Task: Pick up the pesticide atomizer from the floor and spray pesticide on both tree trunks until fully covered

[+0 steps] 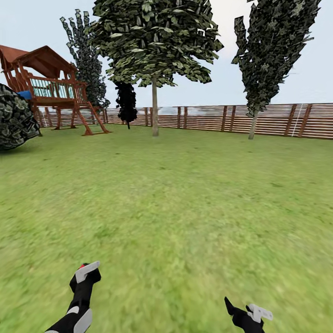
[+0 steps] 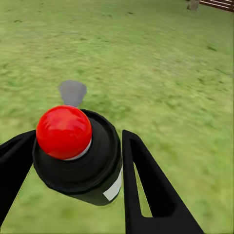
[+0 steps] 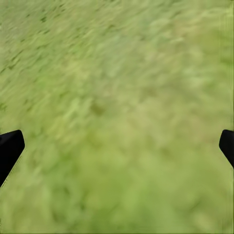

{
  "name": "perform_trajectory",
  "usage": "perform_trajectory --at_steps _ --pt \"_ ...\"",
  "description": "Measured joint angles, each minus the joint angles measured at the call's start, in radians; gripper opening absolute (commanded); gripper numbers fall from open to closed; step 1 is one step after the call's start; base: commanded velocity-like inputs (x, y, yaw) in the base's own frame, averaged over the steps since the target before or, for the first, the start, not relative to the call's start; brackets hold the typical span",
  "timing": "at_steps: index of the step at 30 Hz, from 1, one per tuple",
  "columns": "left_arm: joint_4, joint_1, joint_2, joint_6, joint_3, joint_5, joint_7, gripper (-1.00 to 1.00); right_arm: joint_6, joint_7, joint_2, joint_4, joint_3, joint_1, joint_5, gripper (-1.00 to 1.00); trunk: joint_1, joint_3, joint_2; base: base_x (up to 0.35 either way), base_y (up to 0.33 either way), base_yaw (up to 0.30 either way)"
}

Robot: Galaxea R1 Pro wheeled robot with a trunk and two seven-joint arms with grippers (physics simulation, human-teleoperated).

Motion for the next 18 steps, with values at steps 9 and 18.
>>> perform_trajectory --at_steps 9,18 --pt "0.001 0.0 0.0 0.0 0.0 0.0 0.0 -1.0 0.001 0.0 0.0 0.0 0.0 0.0 0.0 1.0 0.0 0.0 0.0 0.329 0.0 0.208" --pt "0.002 0.001 0.0 0.0 -0.001 -0.001 0.001 -1.0 0.008 0.001 -0.001 0.0 0.0 0.0 -0.001 1.0 0.0 0.0 0.0 0.329 0.0 0.01"
